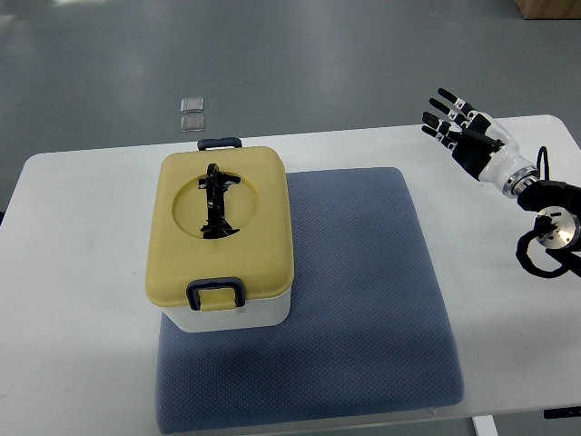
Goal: Open white storage box with right hand
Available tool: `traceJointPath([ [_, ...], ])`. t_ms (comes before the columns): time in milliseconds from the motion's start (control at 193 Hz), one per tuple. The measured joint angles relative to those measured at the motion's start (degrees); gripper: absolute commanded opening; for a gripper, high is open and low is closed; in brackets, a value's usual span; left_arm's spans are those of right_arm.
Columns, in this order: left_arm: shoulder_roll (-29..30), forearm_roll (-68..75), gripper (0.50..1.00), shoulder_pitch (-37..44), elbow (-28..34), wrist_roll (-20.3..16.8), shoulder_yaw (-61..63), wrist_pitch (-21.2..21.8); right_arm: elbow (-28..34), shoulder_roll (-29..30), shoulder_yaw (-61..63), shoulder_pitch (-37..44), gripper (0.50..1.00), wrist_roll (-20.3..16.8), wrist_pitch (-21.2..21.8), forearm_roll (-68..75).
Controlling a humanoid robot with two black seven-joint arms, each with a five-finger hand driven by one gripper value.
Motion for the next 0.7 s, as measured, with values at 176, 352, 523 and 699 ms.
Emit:
traceJointPath([
  [176,0.0,0.0,1.0,0.0,0.0,0.0,0.0,0.0,0.0,-0.1,0.0,-0.1,0.93,0.0,0.0,0.0],
  [352,0.0,0.0,1.0,0.0,0.0,0.0,0.0,0.0,0.0,0.0,0.0,0.1,0.93,0.0,-0.1,0.0],
  [523,0.0,0.0,1.0,0.0,0.0,0.0,0.0,0.0,0.0,-0.4,0.6,0.5,0.93,0.0,-0.1,-0.1],
  [699,0.0,0.0,1.0,0.0,0.0,0.0,0.0,0.0,0.0,-0.7,1.3,0.9,0.93,-0.1,-0.2,-0.9],
])
